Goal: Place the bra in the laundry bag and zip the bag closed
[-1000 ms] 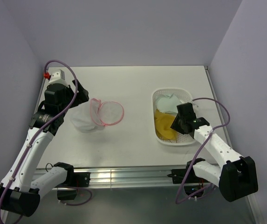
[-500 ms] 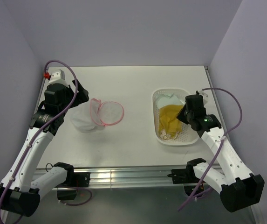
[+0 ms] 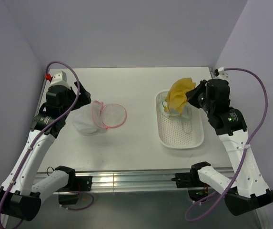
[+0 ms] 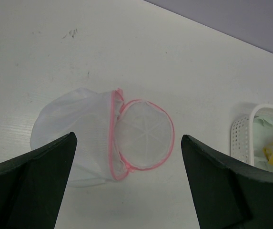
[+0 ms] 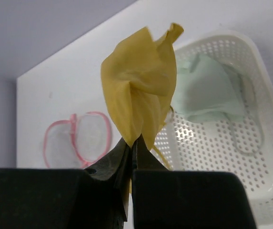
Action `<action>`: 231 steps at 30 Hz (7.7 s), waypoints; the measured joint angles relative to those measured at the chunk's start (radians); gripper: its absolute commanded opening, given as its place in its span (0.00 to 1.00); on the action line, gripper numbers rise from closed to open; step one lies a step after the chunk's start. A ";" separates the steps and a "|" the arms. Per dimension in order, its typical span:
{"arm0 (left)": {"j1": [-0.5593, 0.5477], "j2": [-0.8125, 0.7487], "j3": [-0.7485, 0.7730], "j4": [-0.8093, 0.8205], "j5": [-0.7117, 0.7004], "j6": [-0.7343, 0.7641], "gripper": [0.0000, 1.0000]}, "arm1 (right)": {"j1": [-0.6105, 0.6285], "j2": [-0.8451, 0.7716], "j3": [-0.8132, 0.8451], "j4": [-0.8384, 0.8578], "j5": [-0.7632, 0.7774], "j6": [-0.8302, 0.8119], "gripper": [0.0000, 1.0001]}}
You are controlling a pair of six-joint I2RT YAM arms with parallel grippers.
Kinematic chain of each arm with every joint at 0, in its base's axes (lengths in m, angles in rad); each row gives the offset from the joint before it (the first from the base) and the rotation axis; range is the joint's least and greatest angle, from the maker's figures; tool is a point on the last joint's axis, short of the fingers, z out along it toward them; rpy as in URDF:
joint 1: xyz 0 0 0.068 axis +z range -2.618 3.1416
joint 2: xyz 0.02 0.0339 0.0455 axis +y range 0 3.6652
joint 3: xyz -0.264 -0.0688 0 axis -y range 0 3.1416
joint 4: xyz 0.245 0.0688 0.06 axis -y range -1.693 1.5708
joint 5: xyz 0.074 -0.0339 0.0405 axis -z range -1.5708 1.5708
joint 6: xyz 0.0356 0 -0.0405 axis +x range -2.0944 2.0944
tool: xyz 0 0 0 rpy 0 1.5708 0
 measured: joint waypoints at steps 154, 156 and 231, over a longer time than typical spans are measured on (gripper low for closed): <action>-0.412 0.634 -0.353 0.726 0.071 -0.401 0.01 | 0.554 0.755 0.075 0.231 -0.028 0.066 0.23; -0.412 0.634 -0.353 0.726 0.071 -0.401 0.01 | 0.546 0.748 0.075 0.231 -0.012 0.067 0.12; -0.438 0.719 -0.325 0.766 0.080 -0.390 0.00 | 0.278 0.536 -0.292 0.467 -0.187 0.047 0.69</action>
